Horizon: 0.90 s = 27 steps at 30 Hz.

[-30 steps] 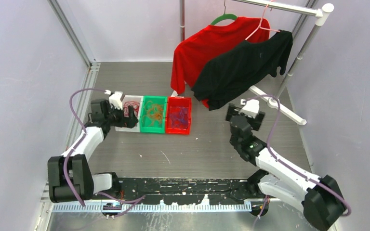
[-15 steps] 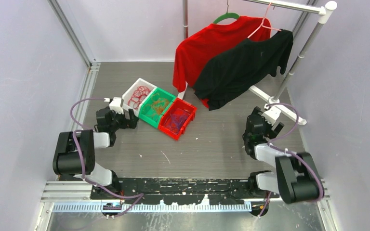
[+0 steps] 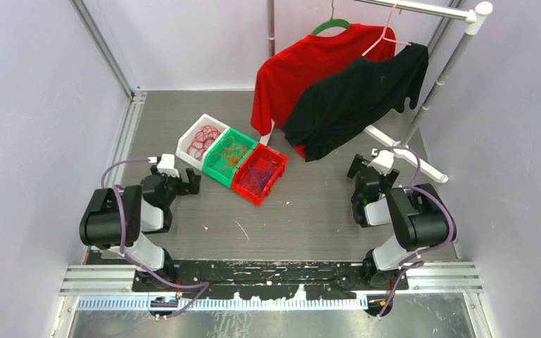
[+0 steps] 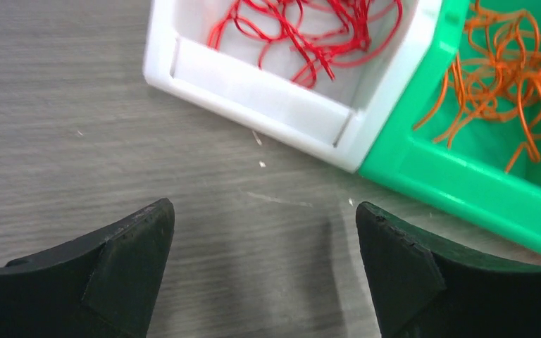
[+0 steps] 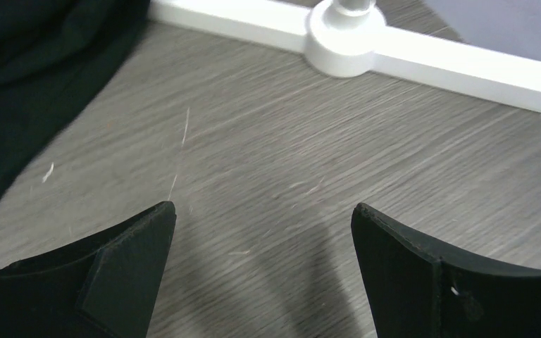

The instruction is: Untangle the cables

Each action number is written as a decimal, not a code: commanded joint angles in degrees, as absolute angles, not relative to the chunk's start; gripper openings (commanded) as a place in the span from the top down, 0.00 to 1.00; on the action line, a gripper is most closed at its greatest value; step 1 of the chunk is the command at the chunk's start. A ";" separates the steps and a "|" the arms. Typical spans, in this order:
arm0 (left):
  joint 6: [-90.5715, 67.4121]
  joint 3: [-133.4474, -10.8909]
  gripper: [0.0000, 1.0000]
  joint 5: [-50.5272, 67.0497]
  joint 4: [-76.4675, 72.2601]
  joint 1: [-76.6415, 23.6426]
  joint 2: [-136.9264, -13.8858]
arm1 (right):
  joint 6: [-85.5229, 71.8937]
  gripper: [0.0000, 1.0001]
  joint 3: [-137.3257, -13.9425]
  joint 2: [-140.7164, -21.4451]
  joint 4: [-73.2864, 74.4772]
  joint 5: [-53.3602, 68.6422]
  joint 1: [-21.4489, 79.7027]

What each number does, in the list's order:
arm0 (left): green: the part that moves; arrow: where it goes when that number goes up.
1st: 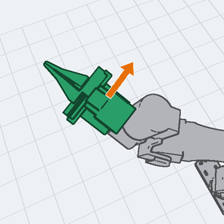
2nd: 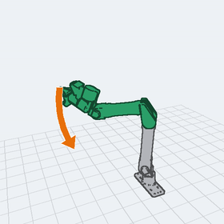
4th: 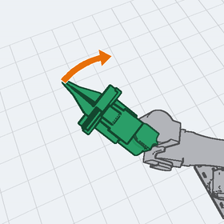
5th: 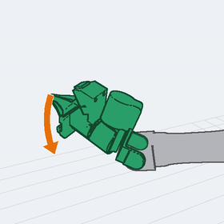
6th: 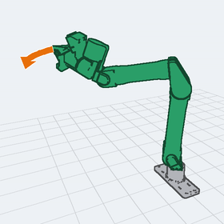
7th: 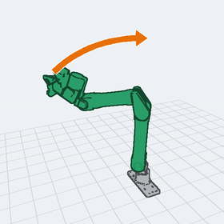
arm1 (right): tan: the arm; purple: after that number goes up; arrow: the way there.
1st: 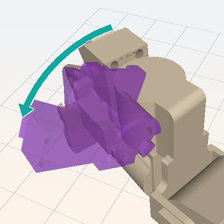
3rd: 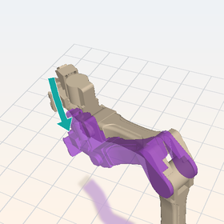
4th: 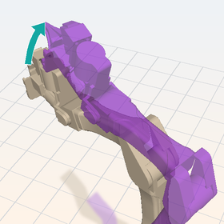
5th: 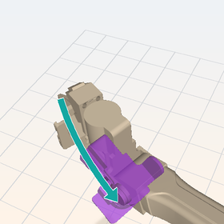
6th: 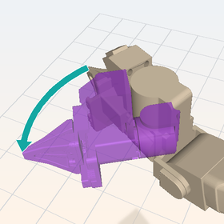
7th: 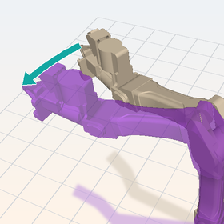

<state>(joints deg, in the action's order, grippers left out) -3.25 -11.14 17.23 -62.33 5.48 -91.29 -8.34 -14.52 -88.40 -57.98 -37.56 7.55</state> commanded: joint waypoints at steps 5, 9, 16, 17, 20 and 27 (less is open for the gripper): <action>-3.45 -19.19 0.00 11.53 -58.02 3.84 -89.49 | -10.22 0.00 -19.61 -88.78 -54.51 -26.59 2.44; -1.10 -20.90 0.00 7.51 -53.21 0.68 -88.89 | -10.16 0.00 -19.28 -88.54 -54.88 -26.47 2.26; -1.08 -20.70 0.00 7.29 -53.68 0.69 -88.79 | -10.11 0.00 -19.16 -88.70 -55.50 -26.60 2.28; -1.06 -20.74 0.00 7.28 -53.67 0.67 -88.81 | -10.09 0.00 -19.13 -88.70 -55.48 -26.55 2.33; -1.05 -20.66 0.00 7.29 -53.77 0.67 -88.81 | -10.11 0.00 -19.12 -88.68 -55.51 -26.59 2.29; -1.05 -20.72 0.00 7.29 -53.68 0.62 -88.86 | -10.11 0.00 -19.09 -88.71 -55.46 -26.56 2.33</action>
